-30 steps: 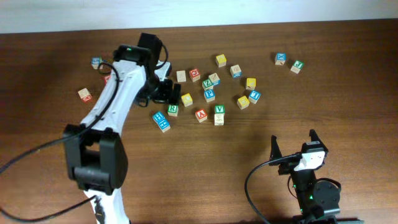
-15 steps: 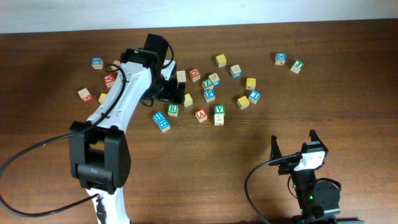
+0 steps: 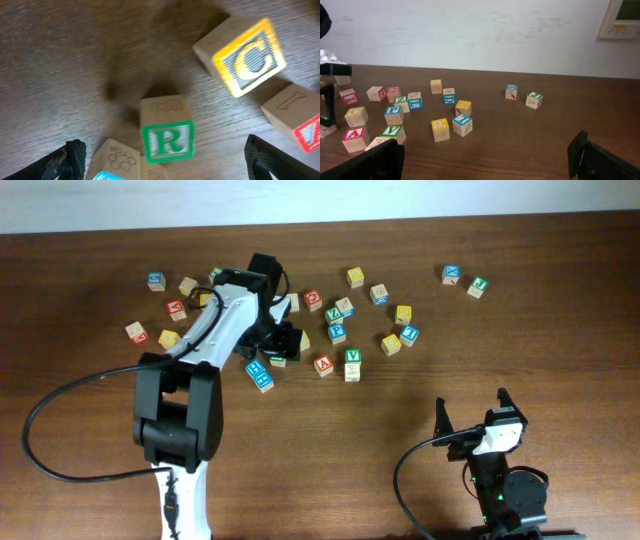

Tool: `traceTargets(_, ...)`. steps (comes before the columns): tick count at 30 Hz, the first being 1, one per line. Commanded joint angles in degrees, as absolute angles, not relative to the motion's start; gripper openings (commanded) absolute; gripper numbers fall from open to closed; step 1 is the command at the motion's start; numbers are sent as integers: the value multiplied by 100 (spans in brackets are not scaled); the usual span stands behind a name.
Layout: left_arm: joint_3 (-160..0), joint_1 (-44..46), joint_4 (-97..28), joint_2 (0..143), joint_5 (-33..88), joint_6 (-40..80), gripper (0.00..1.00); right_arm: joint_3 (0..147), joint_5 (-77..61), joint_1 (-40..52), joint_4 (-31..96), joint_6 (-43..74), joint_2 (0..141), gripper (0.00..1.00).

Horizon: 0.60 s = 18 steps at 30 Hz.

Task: Spell out RSS
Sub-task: 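Reach the left gripper forward to the green R block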

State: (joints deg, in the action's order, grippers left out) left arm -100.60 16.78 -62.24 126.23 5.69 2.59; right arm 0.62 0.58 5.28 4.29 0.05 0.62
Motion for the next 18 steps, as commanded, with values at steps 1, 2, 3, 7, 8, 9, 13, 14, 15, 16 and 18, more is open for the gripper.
traceTargets(1, -10036, 1892, -6171, 12687, 49, 419, 92, 32, 110, 484, 469, 49, 21, 98)
traceTargets(2, -10036, 1940, -6169, 12687, -139, 473, 91, 32, 110, 484, 469, 49, 21, 98)
traceTargets(3, -10036, 1973, -6141, 12689, -242, 475, 90, 32, 110, 484, 469, 49, 21, 98)
traceTargets(7, -10016, 1977, -6114, 12783, -211, 478, 84, 32, 110, 484, 469, 49, 21, 98)
traceTargets(8, -10016, 1979, -6117, 12814, -169, 495, 84, 32, 110, 484, 469, 49, 21, 98)
traceTargets(9, -10016, 1979, -6112, 12864, -123, 517, 80, 32, 110, 484, 469, 49, 21, 98)
traceTargets(13, -10016, 1977, -6080, 13117, -128, 561, 75, 32, 110, 484, 469, 49, 21, 98)
traceTargets(14, -10016, 1977, -6047, 13117, -128, 561, 73, 32, 110, 484, 469, 49, 21, 98)
traceTargets(15, -10018, 1977, -5999, 13115, -128, 561, 72, 32, 110, 484, 469, 49, 21, 98)
traceTargets(16, -10018, 1977, -5948, 13115, -128, 561, 72, 32, 110, 484, 469, 49, 21, 98)
traceTargets(18, -10018, 1977, -5848, 13115, -128, 561, 71, 32, 110, 484, 469, 49, 21, 98)
